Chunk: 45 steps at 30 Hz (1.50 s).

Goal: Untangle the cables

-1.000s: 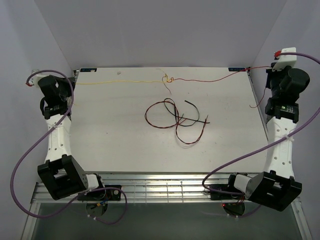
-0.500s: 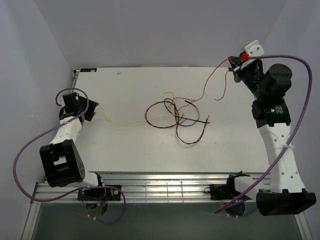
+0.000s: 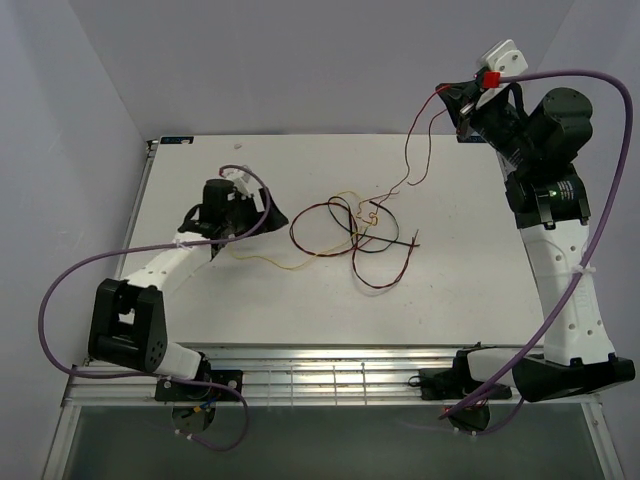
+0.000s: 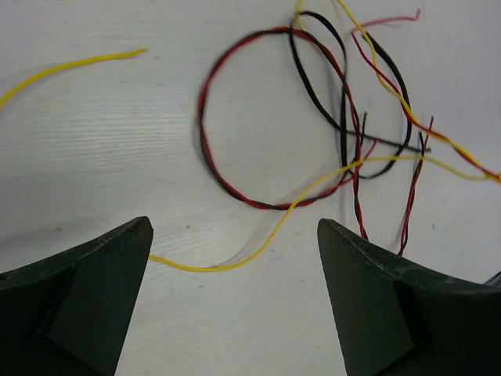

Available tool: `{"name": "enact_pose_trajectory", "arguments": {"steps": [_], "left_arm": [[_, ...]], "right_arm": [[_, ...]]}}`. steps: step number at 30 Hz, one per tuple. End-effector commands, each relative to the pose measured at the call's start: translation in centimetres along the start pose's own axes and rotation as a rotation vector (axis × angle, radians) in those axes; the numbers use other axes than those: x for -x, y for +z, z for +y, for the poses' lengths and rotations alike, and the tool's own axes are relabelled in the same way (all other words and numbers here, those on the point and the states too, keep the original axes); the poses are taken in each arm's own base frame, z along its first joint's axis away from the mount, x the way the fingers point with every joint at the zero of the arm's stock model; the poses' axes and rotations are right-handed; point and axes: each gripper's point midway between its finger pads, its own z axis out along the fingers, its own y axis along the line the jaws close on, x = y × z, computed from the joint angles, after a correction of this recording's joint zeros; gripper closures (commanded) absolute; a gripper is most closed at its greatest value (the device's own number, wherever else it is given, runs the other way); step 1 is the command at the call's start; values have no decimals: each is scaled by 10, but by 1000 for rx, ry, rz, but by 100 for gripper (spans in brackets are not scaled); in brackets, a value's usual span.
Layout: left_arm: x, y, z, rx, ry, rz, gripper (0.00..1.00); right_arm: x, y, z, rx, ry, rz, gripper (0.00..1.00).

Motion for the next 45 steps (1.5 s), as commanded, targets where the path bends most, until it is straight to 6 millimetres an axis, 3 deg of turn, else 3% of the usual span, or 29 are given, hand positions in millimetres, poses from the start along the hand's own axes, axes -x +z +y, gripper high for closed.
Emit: {"name": "enact_pose_trajectory", "arguments": {"steps": [1,5,6,14,24,31,37,42,45], "left_arm": [[2,-7,-74,-195,399,-64,2],[-16,1,-120,-327,584,-57,2],[-21,2,-139,-398,611,-70,2],[-59,39,-207,-508,713,-82,2],[-57,83,-222,-458,690,-175,4],[-48,116,-209,-347,664,-216,12],[-64,125,-208,-386,689,-172,32],[-61,124,-195,-324,682,-185,79],[-58,114,-191,-310,697,-197,98]], "right_arm": [[28,0,6,43,35,-48,92],[37,0,4,41,63,-58,92],[41,-1,4,41,69,-65,92],[53,-6,4,26,120,-88,92],[64,-7,3,23,161,-114,92],[75,-13,7,41,167,-137,92],[81,-15,-1,-1,161,-144,92],[72,-10,-11,-46,151,-112,92],[63,-7,-16,-72,147,-90,92]]}}
